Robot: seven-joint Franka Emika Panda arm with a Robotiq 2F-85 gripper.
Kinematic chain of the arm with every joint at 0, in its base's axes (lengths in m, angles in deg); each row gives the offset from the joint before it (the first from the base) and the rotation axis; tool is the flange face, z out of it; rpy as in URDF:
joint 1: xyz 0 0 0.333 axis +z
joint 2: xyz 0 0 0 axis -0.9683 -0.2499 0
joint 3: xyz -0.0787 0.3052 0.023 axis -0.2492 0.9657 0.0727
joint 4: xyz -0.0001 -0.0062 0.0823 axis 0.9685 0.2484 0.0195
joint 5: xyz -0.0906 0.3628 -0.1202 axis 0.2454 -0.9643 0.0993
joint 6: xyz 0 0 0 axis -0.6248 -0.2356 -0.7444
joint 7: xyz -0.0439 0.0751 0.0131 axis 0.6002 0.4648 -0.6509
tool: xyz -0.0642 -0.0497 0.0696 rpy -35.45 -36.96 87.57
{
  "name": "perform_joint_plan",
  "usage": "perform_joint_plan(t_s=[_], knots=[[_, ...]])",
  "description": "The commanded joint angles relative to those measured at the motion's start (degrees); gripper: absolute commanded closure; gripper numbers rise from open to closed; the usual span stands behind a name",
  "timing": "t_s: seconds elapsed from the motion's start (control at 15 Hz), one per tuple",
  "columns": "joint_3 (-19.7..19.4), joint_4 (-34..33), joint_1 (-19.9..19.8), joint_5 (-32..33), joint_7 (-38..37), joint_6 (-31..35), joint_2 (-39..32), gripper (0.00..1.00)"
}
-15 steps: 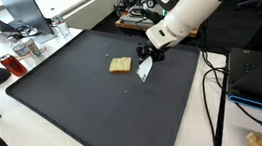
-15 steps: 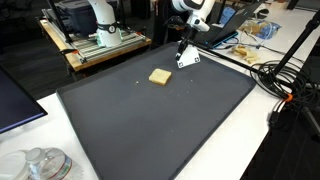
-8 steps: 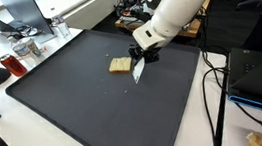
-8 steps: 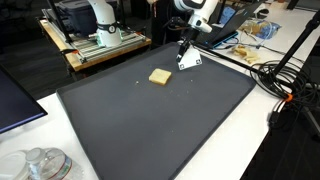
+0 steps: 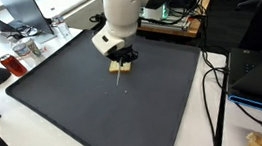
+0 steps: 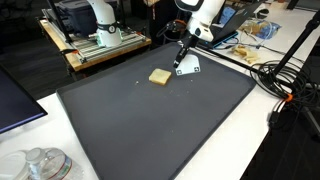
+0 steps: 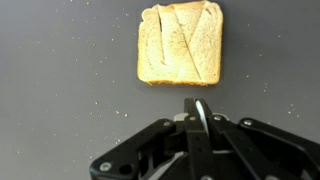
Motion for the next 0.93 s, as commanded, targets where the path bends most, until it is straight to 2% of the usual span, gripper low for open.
perform_joint_plan(t_s=[0.0, 0.47, 0.87], knots=[[-0.2, -7.7, -2.2, -6.8, 8.7, -7.3, -3.5, 0.99], [-0.1, -14.4, -9.5, -18.7, 18.8, -11.2, -7.5, 0.99], [1.7, -12.1, -17.6, -29.6, 32.5, -7.8, -7.5, 0.99]])
